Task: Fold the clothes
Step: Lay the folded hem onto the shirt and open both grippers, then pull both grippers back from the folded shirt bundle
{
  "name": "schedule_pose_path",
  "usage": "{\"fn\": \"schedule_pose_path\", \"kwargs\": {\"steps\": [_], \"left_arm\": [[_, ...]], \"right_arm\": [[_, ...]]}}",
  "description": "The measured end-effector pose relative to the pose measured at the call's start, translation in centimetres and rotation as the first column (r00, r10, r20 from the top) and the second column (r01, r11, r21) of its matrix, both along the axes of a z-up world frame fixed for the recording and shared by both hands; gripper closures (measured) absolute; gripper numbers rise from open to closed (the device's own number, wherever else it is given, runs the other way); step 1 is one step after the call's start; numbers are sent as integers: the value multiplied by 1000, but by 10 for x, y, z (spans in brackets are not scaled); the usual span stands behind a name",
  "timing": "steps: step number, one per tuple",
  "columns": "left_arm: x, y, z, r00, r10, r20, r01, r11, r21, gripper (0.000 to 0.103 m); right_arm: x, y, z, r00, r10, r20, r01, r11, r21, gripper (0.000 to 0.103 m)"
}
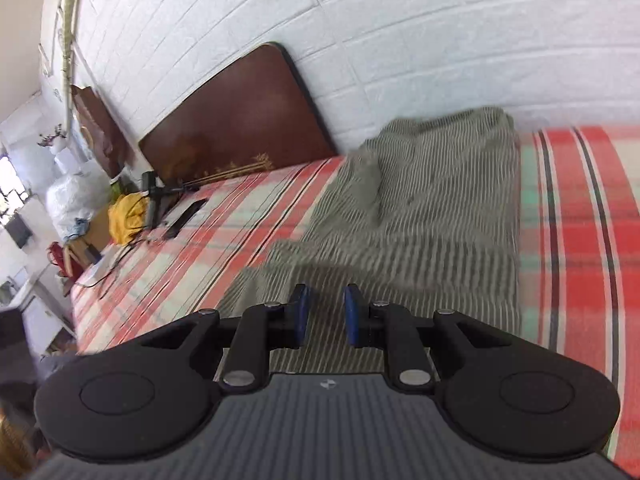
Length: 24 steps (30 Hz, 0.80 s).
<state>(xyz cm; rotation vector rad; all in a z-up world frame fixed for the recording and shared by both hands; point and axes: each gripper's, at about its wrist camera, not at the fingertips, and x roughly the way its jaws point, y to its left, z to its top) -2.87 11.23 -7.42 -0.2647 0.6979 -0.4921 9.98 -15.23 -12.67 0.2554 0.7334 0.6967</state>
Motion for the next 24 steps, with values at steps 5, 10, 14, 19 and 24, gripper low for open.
{"fn": "schedule_pose_path", "kwargs": {"steps": [5,10,14,19,24], "left_arm": [[7,-18,7,998,-52,41,50,997,53,16],[39,-43,24,980,-161,117,153,986,71,16],[77,-77,22,960,-259,106,255,966,51,30],[125,-101,-13,975,-223,-7,222,971,91,39],[166,-93,-40,983,-127,-133,131,991,18,52]], "right_arm": [[19,3,-5,997,-73,14,73,997,12,77],[-19,-52,10,988,-152,40,145,978,148,60],[-46,-76,2,983,-184,19,181,979,98,59],[-60,-92,-7,978,-210,-21,210,968,136,59],[-61,-94,-10,978,-205,-42,209,966,150,58]]}}
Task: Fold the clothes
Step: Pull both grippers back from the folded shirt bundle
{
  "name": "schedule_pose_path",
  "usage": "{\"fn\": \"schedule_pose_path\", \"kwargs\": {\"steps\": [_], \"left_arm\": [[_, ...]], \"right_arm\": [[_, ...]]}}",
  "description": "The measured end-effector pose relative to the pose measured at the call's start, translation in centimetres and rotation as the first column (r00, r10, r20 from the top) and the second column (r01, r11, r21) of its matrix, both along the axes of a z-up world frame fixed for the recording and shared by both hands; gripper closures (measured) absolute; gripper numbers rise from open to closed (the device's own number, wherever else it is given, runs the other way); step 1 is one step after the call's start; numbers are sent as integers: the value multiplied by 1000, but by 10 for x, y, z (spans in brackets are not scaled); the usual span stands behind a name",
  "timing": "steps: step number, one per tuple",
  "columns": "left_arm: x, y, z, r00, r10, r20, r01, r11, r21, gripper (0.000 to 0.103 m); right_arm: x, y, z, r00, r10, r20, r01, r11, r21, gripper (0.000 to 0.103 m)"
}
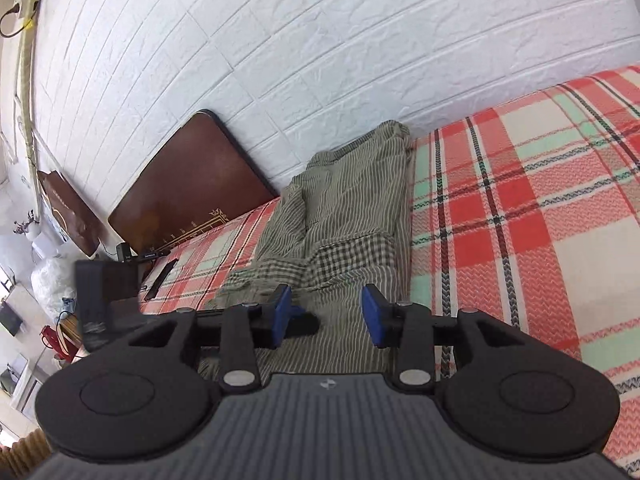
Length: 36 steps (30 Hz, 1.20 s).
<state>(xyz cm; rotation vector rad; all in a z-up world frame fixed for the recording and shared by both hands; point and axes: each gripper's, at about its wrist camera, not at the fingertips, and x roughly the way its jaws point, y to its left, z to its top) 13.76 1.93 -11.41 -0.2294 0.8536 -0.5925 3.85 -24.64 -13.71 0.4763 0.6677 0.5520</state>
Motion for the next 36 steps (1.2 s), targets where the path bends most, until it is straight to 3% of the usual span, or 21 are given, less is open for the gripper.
{"fn": "schedule_pose_path", "kwargs": {"steps": [2,3,5,6,9,15,20,25,27,29,32,34,36], "left_arm": [[-3,13,14,999,38,-19,-39,997,-62,52],[-14,23,27,998,60,27,-58,996,-73,50],[-38,43,50,989,102,111,-93,992,-80,25],[-55,55,54,983,118,142,-111,992,-56,22],[-102,89,64,964,159,212,-166,986,17,22],[-162,109,20,973,148,177,-181,965,188,27],[-158,101,0,982,69,175,-116,955,273,46],[-147,109,-3,983,89,163,-127,963,236,48],[-147,107,-3,984,80,160,-116,966,230,59],[-149,103,-2,983,70,172,-110,964,240,88],[-150,100,0,981,55,187,-102,964,247,96],[-149,106,7,977,47,207,-98,965,241,98],[-148,117,20,972,36,231,-94,965,243,98]], "right_arm": [[-5,2,3,1000,14,13,-14,1000,-8,56],[-8,3,4,1000,22,21,-22,1000,-13,54],[-16,2,4,999,25,25,-25,1000,-19,53],[-21,1,2,999,29,19,-29,999,-18,52],[-35,-2,-8,1000,23,-8,-23,1000,-10,52],[-56,-2,-30,998,-23,-66,22,1000,-11,52],[-63,0,-36,995,-43,-91,41,999,-25,52],[-65,1,-40,993,-54,-108,48,997,-53,52],[-62,3,-43,992,-55,-111,48,997,-66,52],[-59,6,-45,993,-51,-108,43,996,-76,52],[-53,12,-49,992,-46,-115,38,997,-70,52],[-47,14,-48,991,-16,-132,8,998,-61,86],[-47,9,-35,995,-2,-100,-2,999,-43,85]]}}
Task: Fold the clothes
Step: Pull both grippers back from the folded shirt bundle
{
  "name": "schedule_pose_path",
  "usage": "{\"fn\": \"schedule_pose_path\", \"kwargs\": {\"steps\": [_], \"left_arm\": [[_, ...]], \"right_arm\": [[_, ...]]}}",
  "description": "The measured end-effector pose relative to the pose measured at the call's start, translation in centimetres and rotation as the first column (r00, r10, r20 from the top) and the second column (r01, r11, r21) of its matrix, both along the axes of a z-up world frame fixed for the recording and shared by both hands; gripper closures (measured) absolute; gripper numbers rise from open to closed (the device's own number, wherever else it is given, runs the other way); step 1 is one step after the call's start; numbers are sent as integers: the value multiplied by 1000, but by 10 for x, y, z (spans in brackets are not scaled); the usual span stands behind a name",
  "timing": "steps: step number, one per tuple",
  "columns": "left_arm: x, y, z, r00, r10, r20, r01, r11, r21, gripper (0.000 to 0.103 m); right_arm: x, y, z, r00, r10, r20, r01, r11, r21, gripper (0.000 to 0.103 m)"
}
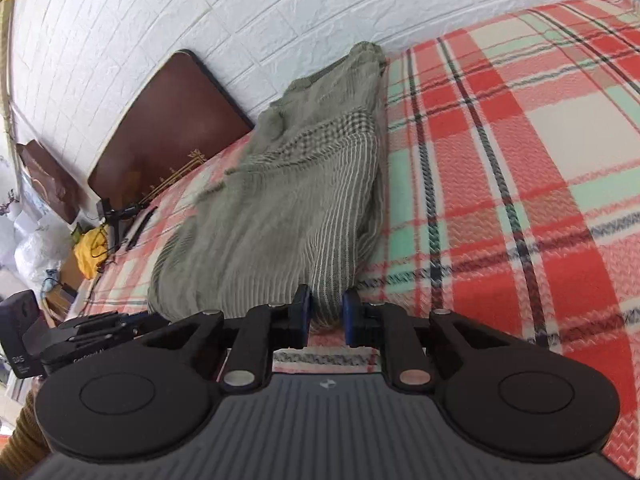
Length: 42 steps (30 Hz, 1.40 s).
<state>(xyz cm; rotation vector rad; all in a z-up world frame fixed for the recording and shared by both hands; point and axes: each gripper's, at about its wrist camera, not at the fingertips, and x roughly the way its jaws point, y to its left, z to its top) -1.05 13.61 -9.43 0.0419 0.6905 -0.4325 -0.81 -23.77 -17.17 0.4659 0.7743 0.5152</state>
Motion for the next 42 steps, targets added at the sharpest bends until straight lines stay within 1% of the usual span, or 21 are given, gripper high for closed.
{"fn": "schedule_pose_path", "kwargs": {"steps": [3,5,6,8,10,11,12,13,15,16,17,19,21,23,24,25,27,28,29,37,42], "left_arm": [[6,6,5,1000,-8,3,8,999,49,102],[10,9,-5,999,33,-5,-32,992,121,103],[13,14,-13,998,63,-25,-59,990,130,103],[13,34,-23,989,115,-93,-113,993,29,103],[4,43,-21,986,130,-102,-135,990,-43,103],[-2,41,-17,988,122,-97,-128,990,-60,88],[-8,38,-13,990,109,-87,-115,991,-66,81],[-14,30,-10,994,85,-69,-89,995,-54,79],[-26,8,-3,1000,26,-15,-26,1000,1,65],[-30,-3,-2,1000,10,15,-10,999,36,47],[-34,-14,-1,999,-7,43,4,998,70,42],[-36,-31,-3,997,-29,76,20,993,120,42],[-34,-43,-7,996,-32,88,18,988,152,43],[-31,-50,-13,996,-35,84,19,983,185,56],[-30,-52,-15,996,-36,84,18,979,202,59],[-29,-54,-16,996,-36,86,17,976,217,71],[-26,-57,-18,996,-36,87,14,970,244,85],[-25,-58,-19,995,-36,88,12,966,258,98],[-24,-59,-20,995,-33,90,8,963,269,101],[-18,-42,-17,997,21,73,-36,975,217,103],[-20,-44,-16,997,19,79,-37,972,230,103]], "right_arm": [[2,-6,16,999,-6,48,7,1000,-28,85],[7,-7,12,999,-24,33,26,998,-54,86],[8,-9,7,999,-38,16,39,998,-53,86],[8,-13,-2,999,-49,-10,49,998,-38,86],[2,-11,-3,999,-33,1,33,999,-39,84],[0,-10,-3,999,-36,4,36,999,-41,80],[-1,-10,-2,999,-44,3,44,998,-41,77],[-1,-10,-2,998,-57,2,57,998,-36,75],[-2,-11,1,997,-81,10,81,997,-20,61],[-2,-12,2,996,-92,15,92,996,-12,57],[-4,-12,3,995,-95,22,95,995,-11,52],[-8,-10,6,995,-90,36,91,996,-21,50],[-11,-11,5,996,-89,33,90,996,-28,48],[-13,-12,4,996,-89,26,90,995,-32,48],[-14,-13,3,996,-89,23,90,995,-35,48],[-14,-15,2,996,-92,15,92,995,-32,48],[-13,-15,-2,995,-95,-3,95,995,-27,48],[-13,-15,-3,995,-94,-9,94,995,-27,48],[-13,-14,-5,995,-94,-14,94,995,-28,48],[-10,-5,-10,997,-70,-31,68,997,-36,48],[-6,4,-12,998,-43,-41,41,998,-48,47]]}}
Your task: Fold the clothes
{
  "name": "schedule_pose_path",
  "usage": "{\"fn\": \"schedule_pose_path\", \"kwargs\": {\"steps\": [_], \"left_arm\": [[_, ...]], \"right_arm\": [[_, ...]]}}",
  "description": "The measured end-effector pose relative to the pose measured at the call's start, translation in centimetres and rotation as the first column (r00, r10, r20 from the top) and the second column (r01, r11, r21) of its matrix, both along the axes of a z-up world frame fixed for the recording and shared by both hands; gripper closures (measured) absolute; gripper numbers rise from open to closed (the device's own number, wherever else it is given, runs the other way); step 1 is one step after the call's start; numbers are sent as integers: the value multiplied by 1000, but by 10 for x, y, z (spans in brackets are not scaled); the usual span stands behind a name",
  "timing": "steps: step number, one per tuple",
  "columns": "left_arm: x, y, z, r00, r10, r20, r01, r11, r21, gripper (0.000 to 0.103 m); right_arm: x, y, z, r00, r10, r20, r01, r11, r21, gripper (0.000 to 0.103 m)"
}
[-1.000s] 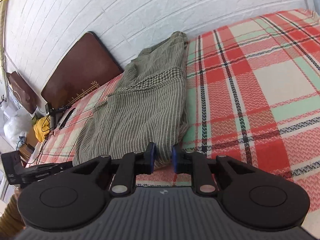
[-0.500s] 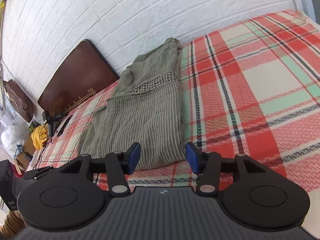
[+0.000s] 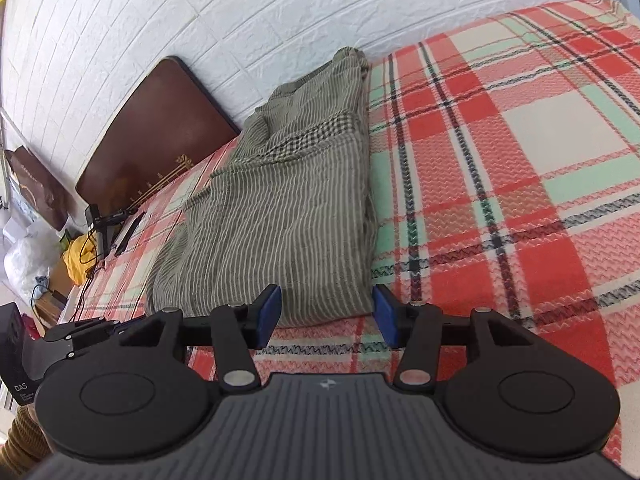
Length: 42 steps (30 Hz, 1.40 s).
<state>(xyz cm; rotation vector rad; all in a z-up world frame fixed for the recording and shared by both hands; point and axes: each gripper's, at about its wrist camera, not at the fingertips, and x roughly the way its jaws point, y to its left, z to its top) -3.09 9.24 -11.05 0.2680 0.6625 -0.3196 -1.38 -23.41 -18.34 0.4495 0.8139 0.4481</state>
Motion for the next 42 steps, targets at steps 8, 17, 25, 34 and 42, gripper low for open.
{"fn": "schedule_pose_path", "kwargs": {"steps": [8,17,25,34,42], "left_arm": [[-3,1,12,999,-35,28,34,998,52,103],[6,43,-3,988,131,-83,-135,990,-48,103],[-15,7,3,999,6,-49,-9,998,-55,79],[-18,3,-9,999,33,-44,-36,997,-70,45],[-16,0,-9,999,33,-25,-35,995,-90,45]], "right_arm": [[9,-8,26,999,22,40,-23,999,31,88],[10,-11,9,1000,-16,-6,16,1000,21,83],[-30,0,37,999,7,32,-11,988,157,60],[19,85,-2,972,91,-215,-23,954,300,45],[43,103,3,977,24,-212,47,944,325,86]]}}
